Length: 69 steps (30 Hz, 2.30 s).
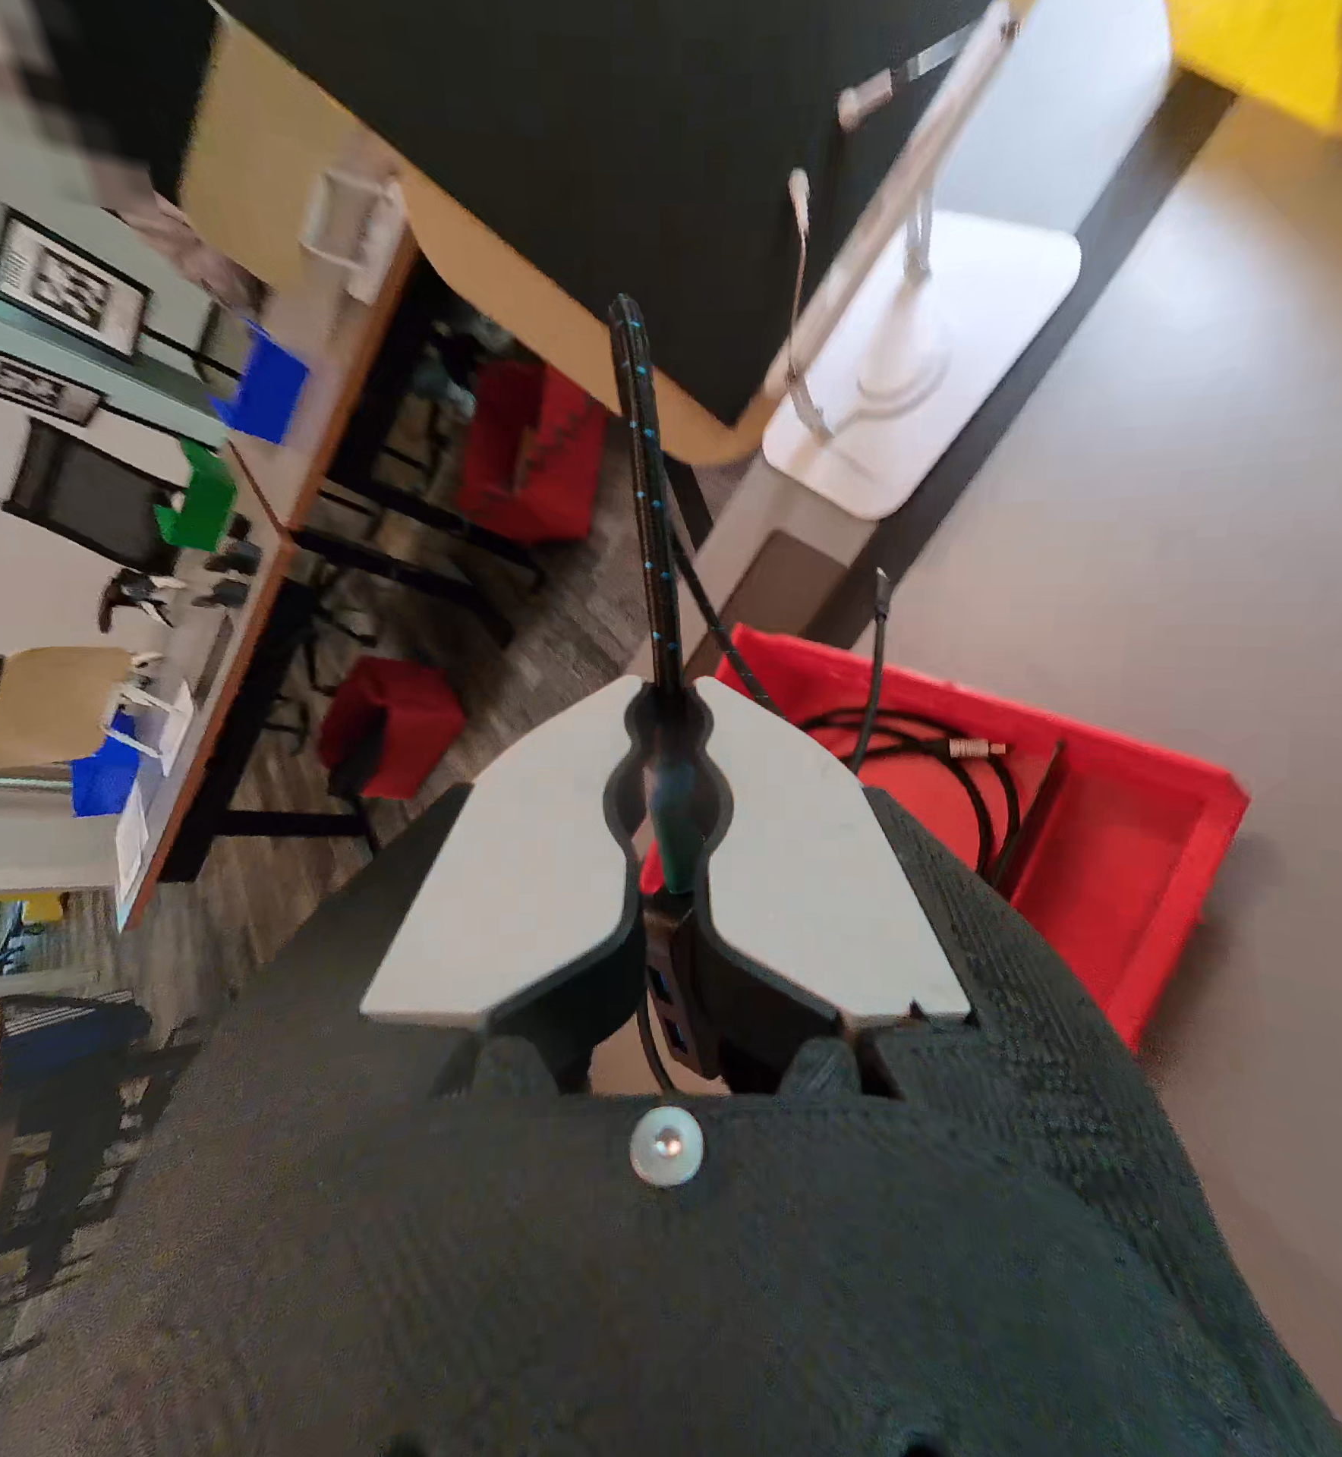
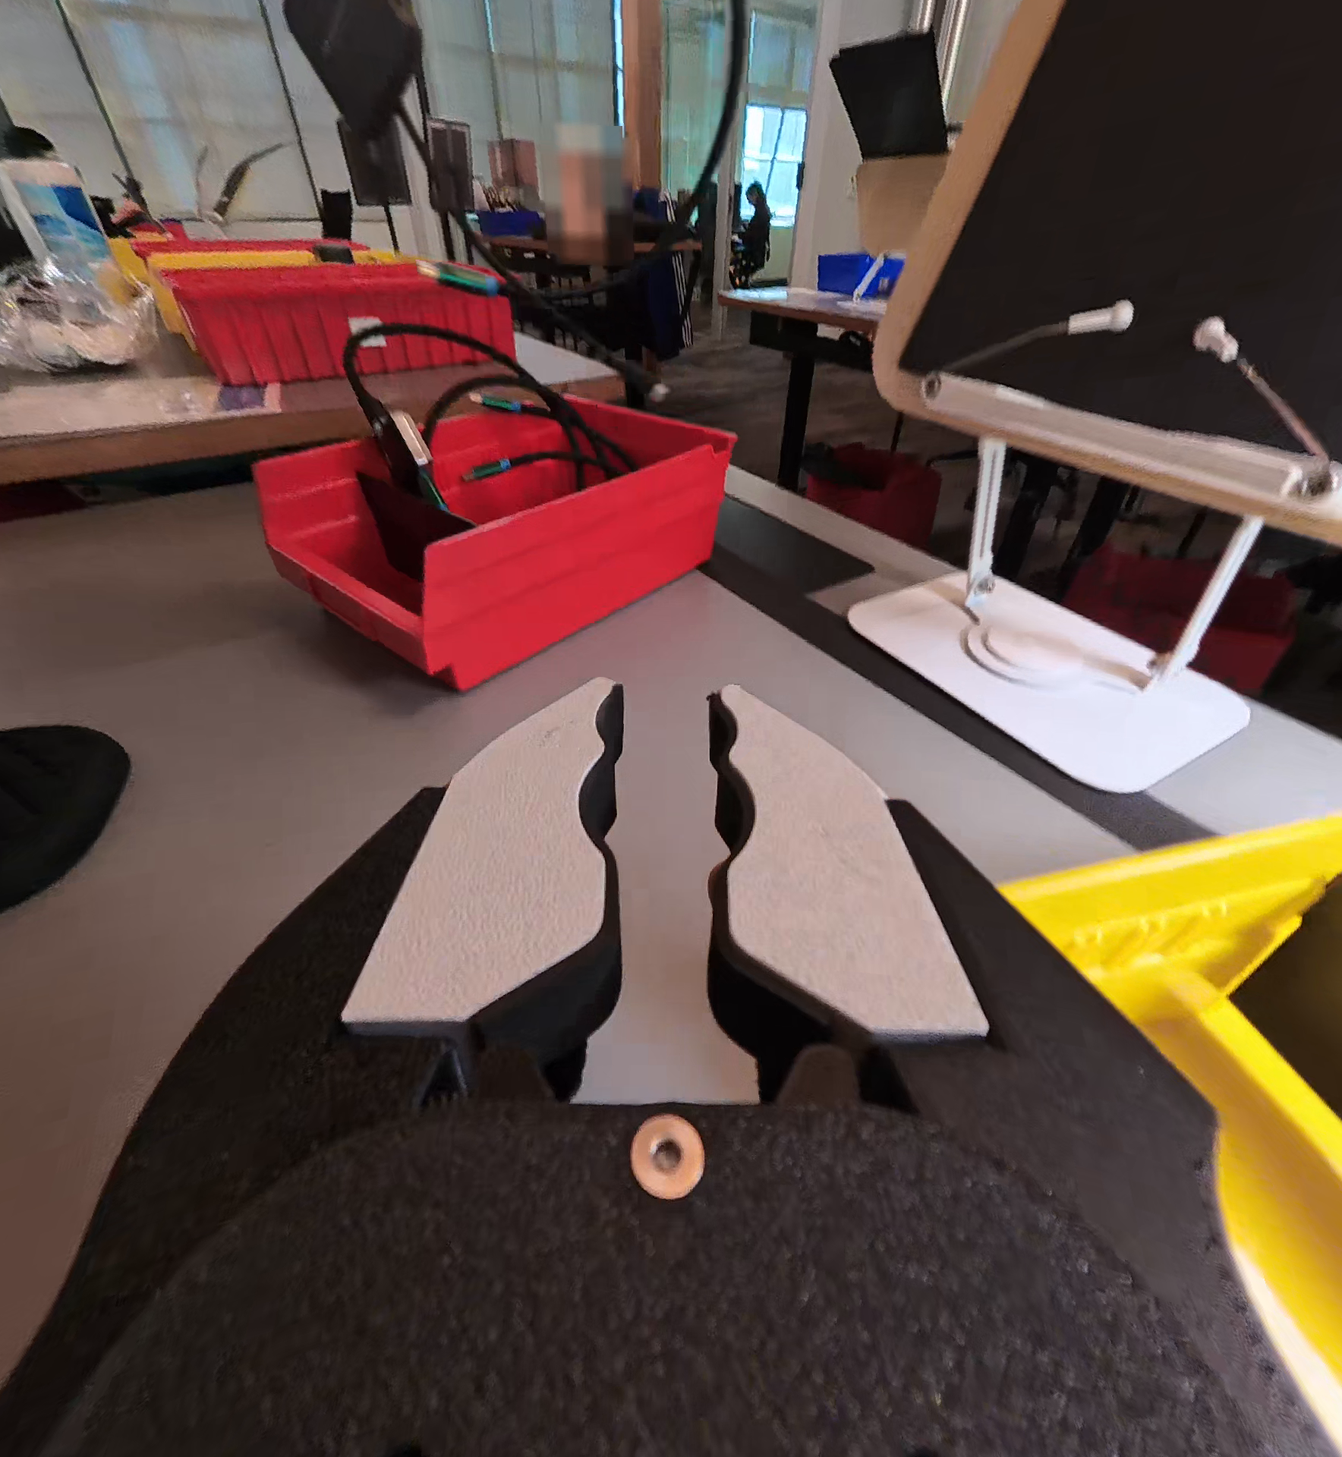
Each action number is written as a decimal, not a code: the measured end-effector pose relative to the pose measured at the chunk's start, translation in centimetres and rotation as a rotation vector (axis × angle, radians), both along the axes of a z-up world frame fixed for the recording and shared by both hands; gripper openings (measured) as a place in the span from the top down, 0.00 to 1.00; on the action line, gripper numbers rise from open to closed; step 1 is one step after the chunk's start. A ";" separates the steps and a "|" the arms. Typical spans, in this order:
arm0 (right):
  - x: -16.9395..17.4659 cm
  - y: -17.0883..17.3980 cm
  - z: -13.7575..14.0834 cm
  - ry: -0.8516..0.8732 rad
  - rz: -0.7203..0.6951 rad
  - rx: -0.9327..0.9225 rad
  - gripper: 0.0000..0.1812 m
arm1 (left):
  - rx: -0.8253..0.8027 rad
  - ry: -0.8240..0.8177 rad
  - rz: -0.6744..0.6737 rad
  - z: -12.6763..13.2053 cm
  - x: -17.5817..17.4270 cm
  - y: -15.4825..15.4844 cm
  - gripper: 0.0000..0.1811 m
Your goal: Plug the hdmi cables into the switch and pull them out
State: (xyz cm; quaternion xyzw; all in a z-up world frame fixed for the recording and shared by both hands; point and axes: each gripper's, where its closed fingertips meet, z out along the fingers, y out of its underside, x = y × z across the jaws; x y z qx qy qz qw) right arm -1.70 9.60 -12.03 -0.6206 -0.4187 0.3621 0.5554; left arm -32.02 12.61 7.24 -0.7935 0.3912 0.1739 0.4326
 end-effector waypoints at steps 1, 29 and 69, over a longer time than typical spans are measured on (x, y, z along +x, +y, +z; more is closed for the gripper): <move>-0.4 -0.2 1.1 0.013 0.010 0.023 0.89 | 0.035 -0.024 -0.005 1.0 0.6 -0.1 0.96; -7.9 -6.3 3.4 -0.046 0.375 -0.037 0.91 | -0.029 -0.856 -0.627 -9.7 26.7 -7.6 0.92; -2.8 -6.7 13.5 0.626 0.499 -0.220 0.94 | -0.052 -1.284 -0.831 -6.7 27.8 -10.1 0.92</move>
